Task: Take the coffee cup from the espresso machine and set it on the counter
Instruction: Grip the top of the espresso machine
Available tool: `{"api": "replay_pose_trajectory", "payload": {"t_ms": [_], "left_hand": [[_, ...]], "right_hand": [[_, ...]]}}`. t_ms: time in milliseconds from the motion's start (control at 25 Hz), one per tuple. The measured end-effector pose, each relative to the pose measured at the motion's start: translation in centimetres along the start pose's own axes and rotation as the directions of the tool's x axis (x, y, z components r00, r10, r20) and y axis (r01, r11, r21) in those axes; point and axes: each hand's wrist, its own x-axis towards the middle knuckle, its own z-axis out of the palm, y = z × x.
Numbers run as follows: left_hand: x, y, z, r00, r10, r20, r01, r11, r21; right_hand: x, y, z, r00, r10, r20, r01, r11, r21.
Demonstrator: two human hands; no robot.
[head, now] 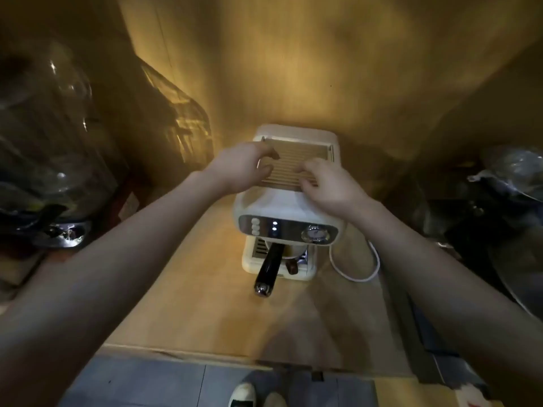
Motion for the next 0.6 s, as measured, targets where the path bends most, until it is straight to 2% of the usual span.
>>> {"api": "replay_pose_trajectory", "payload": {"t_ms": [240, 440, 600], "left_hand": [[-2.6, -1.3, 3.5, 0.977, 0.193, 0.092, -0.191, 0.981, -0.033], [-3.9, -3.2, 5.1, 0.965, 0.249, 0.076, -0.234, 0.958, -0.168], [-4.3, -4.1, 5.2, 0.953, 0.294, 0.076, -0.278, 0.946, -0.164]], "right_hand": [[-3.2, 1.6, 3.0, 0.994, -0.109, 0.033, 0.108, 0.994, 0.029], [-4.4, 2.9, 3.4, 0.986, -0.15, 0.076, 0.149, 0.989, 0.023], [-4.8, 3.1, 3.6, 0.989, -0.146, 0.002, 0.145, 0.985, 0.098]]}}
